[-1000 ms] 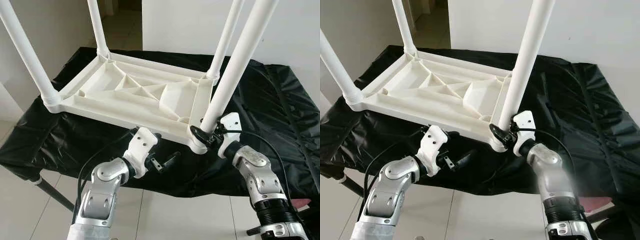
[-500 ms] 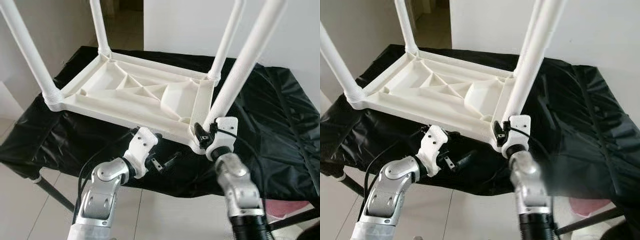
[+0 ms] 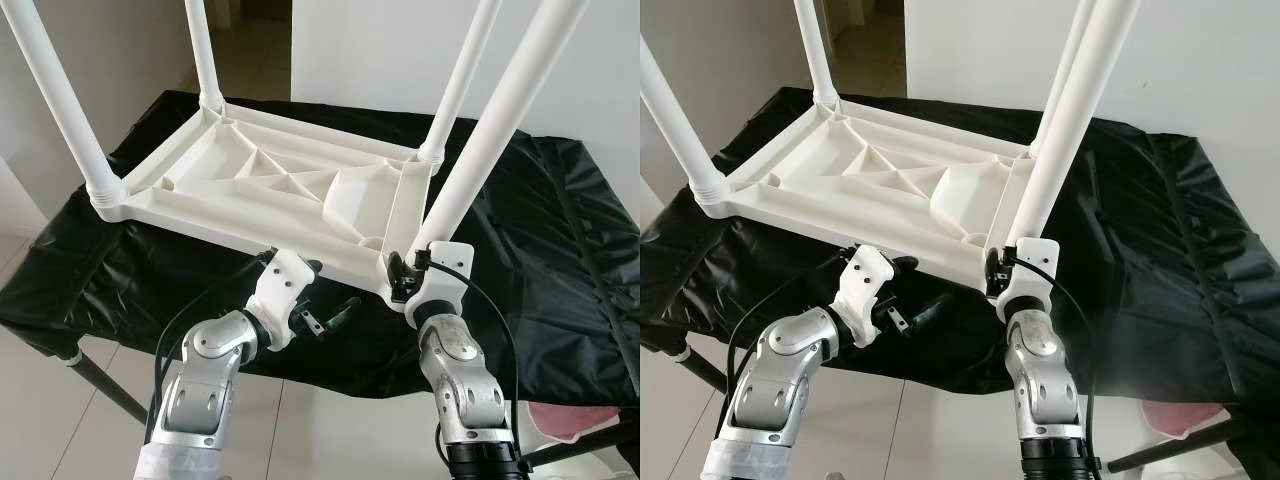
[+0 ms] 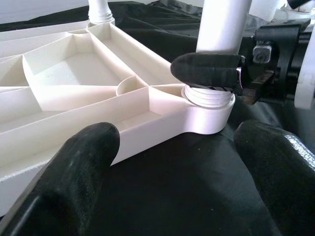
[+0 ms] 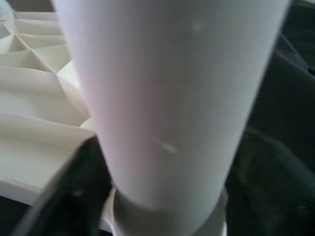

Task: Building children table

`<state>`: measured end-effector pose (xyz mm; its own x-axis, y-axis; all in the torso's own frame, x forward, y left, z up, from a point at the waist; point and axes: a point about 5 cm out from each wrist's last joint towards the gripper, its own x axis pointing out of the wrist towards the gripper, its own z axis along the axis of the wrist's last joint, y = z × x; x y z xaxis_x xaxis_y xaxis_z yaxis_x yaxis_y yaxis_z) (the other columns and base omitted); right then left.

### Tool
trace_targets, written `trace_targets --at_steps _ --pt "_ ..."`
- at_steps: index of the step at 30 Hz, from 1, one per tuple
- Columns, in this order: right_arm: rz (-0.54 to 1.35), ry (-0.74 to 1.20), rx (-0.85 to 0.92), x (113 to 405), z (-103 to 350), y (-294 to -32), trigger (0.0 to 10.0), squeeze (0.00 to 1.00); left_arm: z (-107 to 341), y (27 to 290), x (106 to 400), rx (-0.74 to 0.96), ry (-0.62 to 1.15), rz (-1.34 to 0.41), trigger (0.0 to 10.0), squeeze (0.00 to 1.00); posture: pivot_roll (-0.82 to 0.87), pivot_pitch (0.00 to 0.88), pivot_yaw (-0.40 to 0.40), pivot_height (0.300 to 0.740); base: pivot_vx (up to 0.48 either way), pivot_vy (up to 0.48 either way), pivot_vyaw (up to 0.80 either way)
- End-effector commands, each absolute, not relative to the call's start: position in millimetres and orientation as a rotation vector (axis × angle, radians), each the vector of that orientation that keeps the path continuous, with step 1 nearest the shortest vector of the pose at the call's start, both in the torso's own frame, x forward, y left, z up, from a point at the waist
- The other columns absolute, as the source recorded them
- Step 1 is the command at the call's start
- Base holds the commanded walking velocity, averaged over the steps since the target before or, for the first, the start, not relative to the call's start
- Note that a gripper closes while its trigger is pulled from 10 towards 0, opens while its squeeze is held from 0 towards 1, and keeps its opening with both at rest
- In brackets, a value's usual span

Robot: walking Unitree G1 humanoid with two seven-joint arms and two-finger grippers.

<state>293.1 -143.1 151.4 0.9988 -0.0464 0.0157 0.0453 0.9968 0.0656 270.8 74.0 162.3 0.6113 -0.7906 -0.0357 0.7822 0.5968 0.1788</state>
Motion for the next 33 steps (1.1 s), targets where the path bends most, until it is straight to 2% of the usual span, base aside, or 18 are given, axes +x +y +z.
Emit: trace_targets --at_steps 1,6,7,13,14,15,17,21,22,23,24,33 --pt "-0.036 -0.036 0.088 292.2 154.0 -146.1 10.0 1.0 158.6 78.3 277.0 0.176 -0.044 -0.737 10.0 0.0 0.01 0.053 -0.034 0.74 0.0 0.0 0.0" --pt "0.052 -0.062 0.069 294.8 159.9 -153.7 10.0 0.98 157.8 77.4 276.7 0.181 -0.039 -0.753 10.0 0.0 0.01 0.051 -0.033 0.74 0.0 0.0 0.0" --pt "0.107 -0.059 0.05 296.1 160.2 -155.3 10.0 0.0 157.1 77.1 276.5 0.183 -0.037 -0.759 10.0 0.0 0.01 0.046 -0.033 0.74 0.0 0.0 0.0" --pt "0.208 -0.063 0.025 299.3 161.2 -158.8 10.0 0.0 155.9 76.4 276.6 0.184 -0.032 -0.767 10.0 0.0 0.01 0.037 -0.033 0.74 0.0 0.0 0.0" --pt "0.285 -0.068 0.005 302.2 161.9 -160.5 10.0 0.0 154.7 76.1 276.9 0.188 -0.029 -0.769 10.0 0.0 0.01 0.036 -0.034 0.74 0.0 0.0 0.0" --pt "0.285 -0.068 0.005 302.2 161.9 -160.5 10.0 0.0 154.7 76.1 276.9 0.188 -0.029 -0.769 10.0 0.0 0.01 0.036 -0.034 0.74 0.0 0.0 0.0" --pt "0.446 -0.074 -0.08 309.2 163.0 -162.0 10.0 0.0 153.2 75.0 277.9 0.194 -0.027 -0.776 10.0 0.0 0.01 0.028 -0.031 0.74 0.0 0.0 0.0" --pt "0.506 -0.066 -0.119 313.0 161.7 -162.2 10.0 0.0 152.9 74.3 278.3 0.196 -0.028 -0.778 10.0 0.0 0.01 0.027 -0.031 0.74 0.0 0.0 0.0" --pt "0.546 -0.051 -0.152 318.0 159.1 -162.2 9.4 0.0 153.0 73.7 279.0 0.197 -0.029 -0.779 10.0 0.0 0.01 0.022 -0.031 0.74 0.0 0.0 0.0" --pt "0.546 -0.051 -0.152 318.0 159.1 -162.2 9.4 0.0 153.0 73.7 279.0 0.197 -0.029 -0.779 10.0 0.0 0.01 0.022 -0.031 0.74 0.0 0.0 0.0" --pt "0.566 -0.041 -0.168 321.0 157.3 -162.3 0.0 0.0 153.1 73.4 279.4 0.198 -0.03 -0.779 10.0 0.0 0.01 0.022 -0.031 0.74 0.0 0.0 0.0" --pt "0.661 0.01 -0.214 325.1 147.5 -167.4 0.0 0.0 153.4 74.4 279.5 0.203 -0.035 -0.771 10.0 0.0 0.03 0.018 -0.036 0.74 0.0 0.0 0.0"
